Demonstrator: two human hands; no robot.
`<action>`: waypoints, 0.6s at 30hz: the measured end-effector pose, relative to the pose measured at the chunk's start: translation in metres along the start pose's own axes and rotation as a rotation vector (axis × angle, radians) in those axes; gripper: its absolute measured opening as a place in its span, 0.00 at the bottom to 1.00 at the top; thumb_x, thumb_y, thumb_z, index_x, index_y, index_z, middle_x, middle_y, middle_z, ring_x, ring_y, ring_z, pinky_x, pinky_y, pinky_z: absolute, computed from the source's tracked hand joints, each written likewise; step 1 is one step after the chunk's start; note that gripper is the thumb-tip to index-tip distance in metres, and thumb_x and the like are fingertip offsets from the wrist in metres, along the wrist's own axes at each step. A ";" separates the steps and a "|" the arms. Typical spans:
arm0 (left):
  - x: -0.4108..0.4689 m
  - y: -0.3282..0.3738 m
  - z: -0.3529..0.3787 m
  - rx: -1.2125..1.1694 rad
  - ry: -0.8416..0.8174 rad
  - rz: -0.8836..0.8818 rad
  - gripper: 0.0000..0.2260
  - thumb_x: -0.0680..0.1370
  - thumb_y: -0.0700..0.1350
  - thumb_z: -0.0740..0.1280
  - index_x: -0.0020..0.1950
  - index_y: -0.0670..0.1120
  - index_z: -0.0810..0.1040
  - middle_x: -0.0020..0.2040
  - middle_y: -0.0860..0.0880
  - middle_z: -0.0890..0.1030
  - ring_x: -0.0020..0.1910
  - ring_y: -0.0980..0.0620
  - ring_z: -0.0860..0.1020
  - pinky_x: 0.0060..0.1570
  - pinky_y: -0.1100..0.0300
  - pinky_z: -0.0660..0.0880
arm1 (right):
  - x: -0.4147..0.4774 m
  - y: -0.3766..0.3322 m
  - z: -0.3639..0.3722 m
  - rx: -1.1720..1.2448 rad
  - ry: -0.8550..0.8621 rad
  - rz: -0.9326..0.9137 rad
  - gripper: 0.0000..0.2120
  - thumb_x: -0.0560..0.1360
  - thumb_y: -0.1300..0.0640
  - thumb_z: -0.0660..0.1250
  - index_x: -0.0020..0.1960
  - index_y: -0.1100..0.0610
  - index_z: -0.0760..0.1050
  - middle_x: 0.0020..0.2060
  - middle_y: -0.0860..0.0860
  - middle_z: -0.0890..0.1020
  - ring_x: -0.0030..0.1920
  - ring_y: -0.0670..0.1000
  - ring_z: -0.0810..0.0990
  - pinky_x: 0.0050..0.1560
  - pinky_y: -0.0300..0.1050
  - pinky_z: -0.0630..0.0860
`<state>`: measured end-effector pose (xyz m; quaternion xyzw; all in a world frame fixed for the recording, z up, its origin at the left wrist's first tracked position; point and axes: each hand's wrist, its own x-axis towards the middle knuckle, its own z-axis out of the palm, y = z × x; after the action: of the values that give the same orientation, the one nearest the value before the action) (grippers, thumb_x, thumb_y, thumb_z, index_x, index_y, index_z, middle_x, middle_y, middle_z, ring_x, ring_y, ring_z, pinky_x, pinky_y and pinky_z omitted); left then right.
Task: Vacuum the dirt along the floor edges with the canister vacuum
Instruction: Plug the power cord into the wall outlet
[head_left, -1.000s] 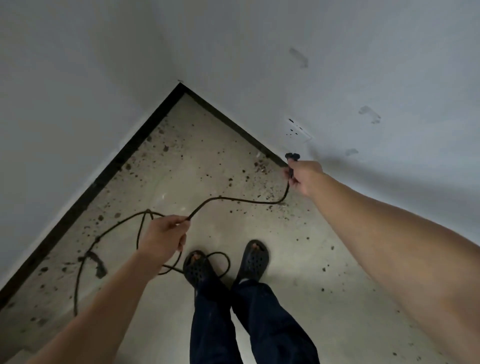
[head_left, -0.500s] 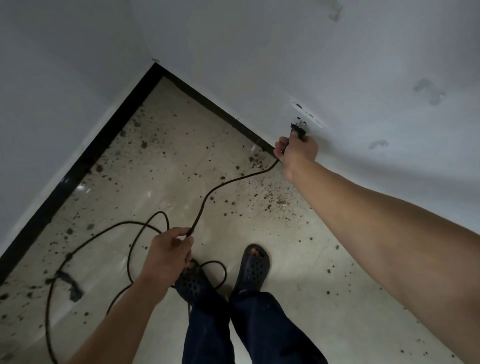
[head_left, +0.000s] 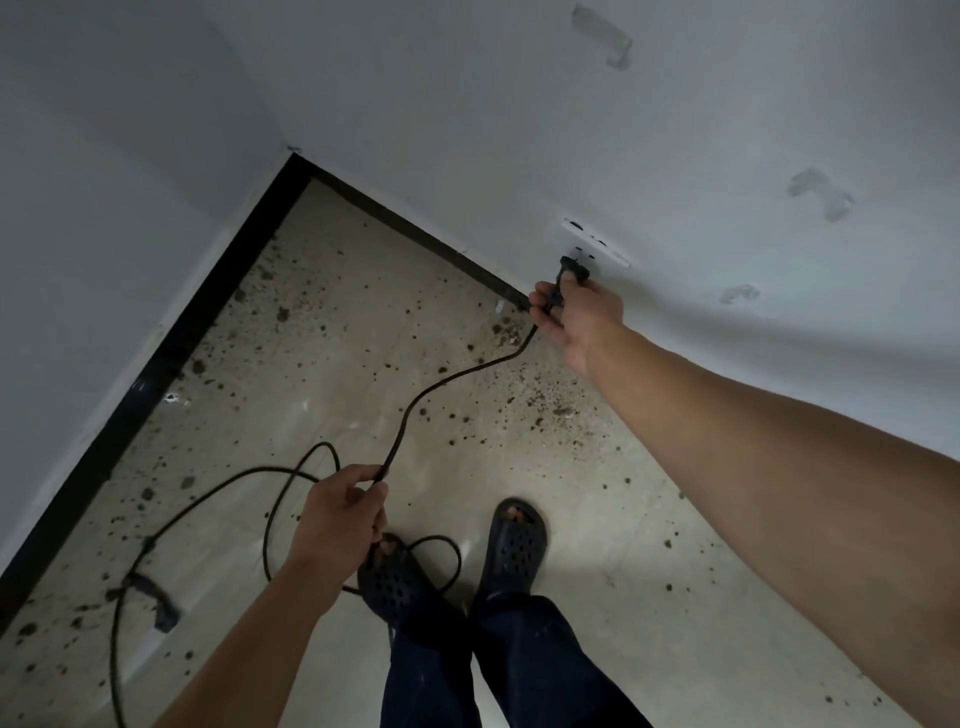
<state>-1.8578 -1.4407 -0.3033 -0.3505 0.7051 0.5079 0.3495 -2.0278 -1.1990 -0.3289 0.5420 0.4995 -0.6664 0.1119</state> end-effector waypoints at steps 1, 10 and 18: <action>0.000 0.001 -0.001 0.003 0.003 0.000 0.07 0.80 0.37 0.63 0.52 0.46 0.79 0.25 0.50 0.76 0.30 0.50 0.74 0.36 0.54 0.74 | -0.001 -0.001 -0.003 0.006 0.003 0.006 0.10 0.82 0.59 0.61 0.61 0.60 0.73 0.41 0.56 0.82 0.38 0.51 0.81 0.37 0.44 0.83; 0.004 0.006 0.004 0.055 -0.009 0.020 0.08 0.80 0.39 0.63 0.47 0.51 0.79 0.25 0.51 0.76 0.31 0.50 0.74 0.37 0.53 0.74 | 0.006 -0.010 0.011 0.080 0.062 0.051 0.14 0.82 0.58 0.61 0.66 0.61 0.71 0.39 0.55 0.81 0.34 0.49 0.79 0.37 0.44 0.83; 0.005 0.004 -0.005 0.087 0.020 0.047 0.08 0.79 0.37 0.64 0.51 0.49 0.80 0.25 0.51 0.77 0.32 0.49 0.76 0.40 0.52 0.75 | 0.006 -0.022 0.006 0.053 0.054 0.055 0.16 0.81 0.63 0.61 0.69 0.61 0.67 0.40 0.58 0.78 0.35 0.51 0.78 0.31 0.42 0.81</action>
<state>-1.8644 -1.4456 -0.3043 -0.3233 0.7380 0.4814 0.3452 -2.0491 -1.1913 -0.3225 0.5760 0.4695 -0.6614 0.1022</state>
